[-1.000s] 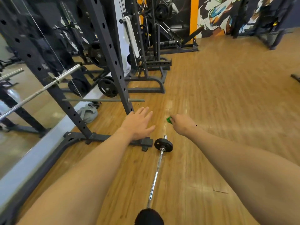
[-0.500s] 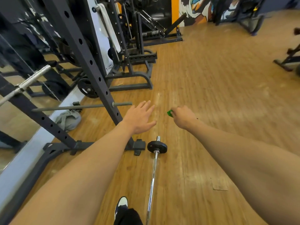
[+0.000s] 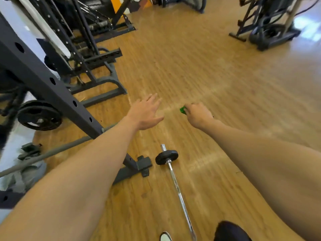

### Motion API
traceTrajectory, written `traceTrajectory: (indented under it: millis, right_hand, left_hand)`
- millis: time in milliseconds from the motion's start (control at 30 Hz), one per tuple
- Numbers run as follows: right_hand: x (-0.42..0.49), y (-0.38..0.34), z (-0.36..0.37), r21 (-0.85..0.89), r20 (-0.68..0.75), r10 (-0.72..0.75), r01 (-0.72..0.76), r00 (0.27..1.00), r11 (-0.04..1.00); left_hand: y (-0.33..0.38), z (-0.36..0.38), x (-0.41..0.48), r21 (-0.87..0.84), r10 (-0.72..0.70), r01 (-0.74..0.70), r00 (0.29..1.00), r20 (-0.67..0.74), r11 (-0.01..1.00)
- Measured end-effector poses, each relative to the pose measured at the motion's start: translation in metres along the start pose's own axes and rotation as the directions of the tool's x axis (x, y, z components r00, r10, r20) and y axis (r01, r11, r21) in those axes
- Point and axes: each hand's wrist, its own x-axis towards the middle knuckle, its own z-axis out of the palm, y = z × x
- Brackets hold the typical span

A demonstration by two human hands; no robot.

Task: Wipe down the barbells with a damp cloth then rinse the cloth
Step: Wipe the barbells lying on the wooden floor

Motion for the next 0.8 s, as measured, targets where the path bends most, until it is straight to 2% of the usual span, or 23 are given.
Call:
traceTrajectory:
  millis: [367,800]
  right_hand:
    - [0.009,-0.043,0.048,-0.002,-0.092,0.154,-0.154,0.984,0.988]
    - [0.076,-0.048,0.139,0.122,-0.13,0.348,-0.333,0.929,0.935]
  left_hand:
    - [-0.064,0.027,0.024,-0.01,0.199,-0.2,0.979,-0.047,0.98]
    - [-0.111,0.125,0.096,-0.003,0.376,-0.376,0.926,0.046,0.927]
